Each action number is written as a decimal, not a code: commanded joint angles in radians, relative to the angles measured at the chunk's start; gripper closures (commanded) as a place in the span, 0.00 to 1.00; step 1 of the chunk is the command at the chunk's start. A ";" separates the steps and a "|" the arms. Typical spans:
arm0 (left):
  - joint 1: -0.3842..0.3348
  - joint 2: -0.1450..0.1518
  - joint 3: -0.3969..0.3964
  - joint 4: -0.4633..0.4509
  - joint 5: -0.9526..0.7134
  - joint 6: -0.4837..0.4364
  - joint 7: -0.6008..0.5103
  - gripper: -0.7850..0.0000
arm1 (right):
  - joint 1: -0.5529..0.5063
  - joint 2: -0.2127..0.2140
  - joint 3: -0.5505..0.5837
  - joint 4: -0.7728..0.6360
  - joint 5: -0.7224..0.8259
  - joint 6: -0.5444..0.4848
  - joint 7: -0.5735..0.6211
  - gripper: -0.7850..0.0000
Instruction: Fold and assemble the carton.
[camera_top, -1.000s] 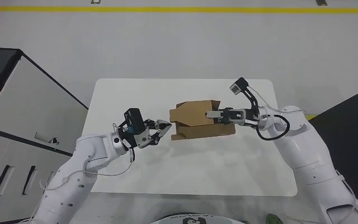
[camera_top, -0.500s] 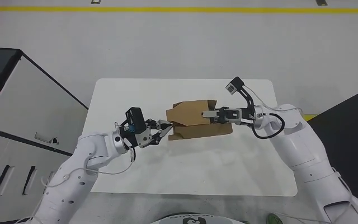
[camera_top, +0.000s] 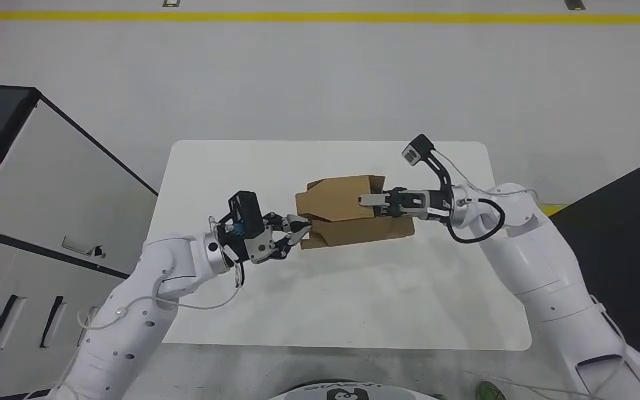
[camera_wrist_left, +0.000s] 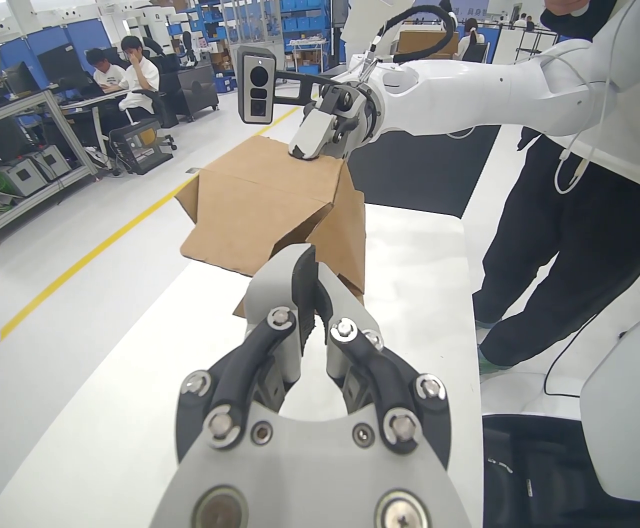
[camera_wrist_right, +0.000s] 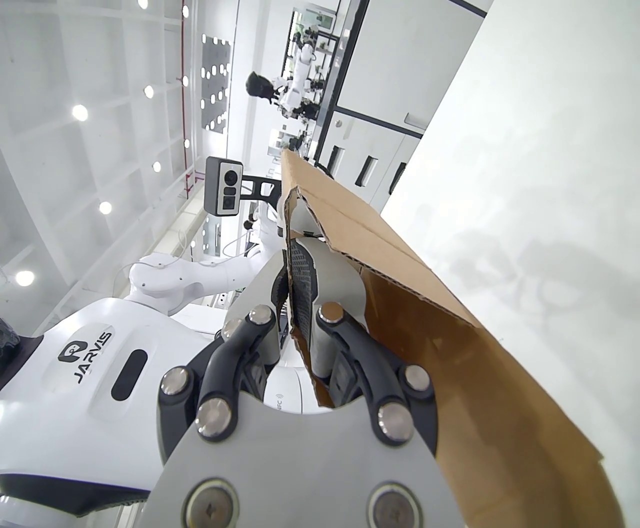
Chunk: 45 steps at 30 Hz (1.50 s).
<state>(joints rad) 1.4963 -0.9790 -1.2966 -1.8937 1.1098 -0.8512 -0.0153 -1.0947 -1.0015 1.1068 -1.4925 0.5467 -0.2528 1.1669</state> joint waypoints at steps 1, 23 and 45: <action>-0.001 0.000 -0.001 0.004 0.000 0.003 -0.001 1.00 | 0.001 -0.001 -0.001 0.002 0.001 0.001 0.003 1.00; -0.028 -0.004 0.027 0.020 -0.021 0.004 -0.018 1.00 | 0.020 -0.011 -0.010 0.023 0.002 0.017 0.016 1.00; -0.041 -0.008 0.062 0.014 0.011 0.033 -0.046 1.00 | 0.058 -0.033 -0.053 0.089 -0.012 0.056 -0.038 1.00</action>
<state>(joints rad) 1.4559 -0.9871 -1.2371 -1.8794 1.1184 -0.8175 -0.0606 -1.0376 -1.0341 1.0553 -1.4051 0.5363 -0.1985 1.1316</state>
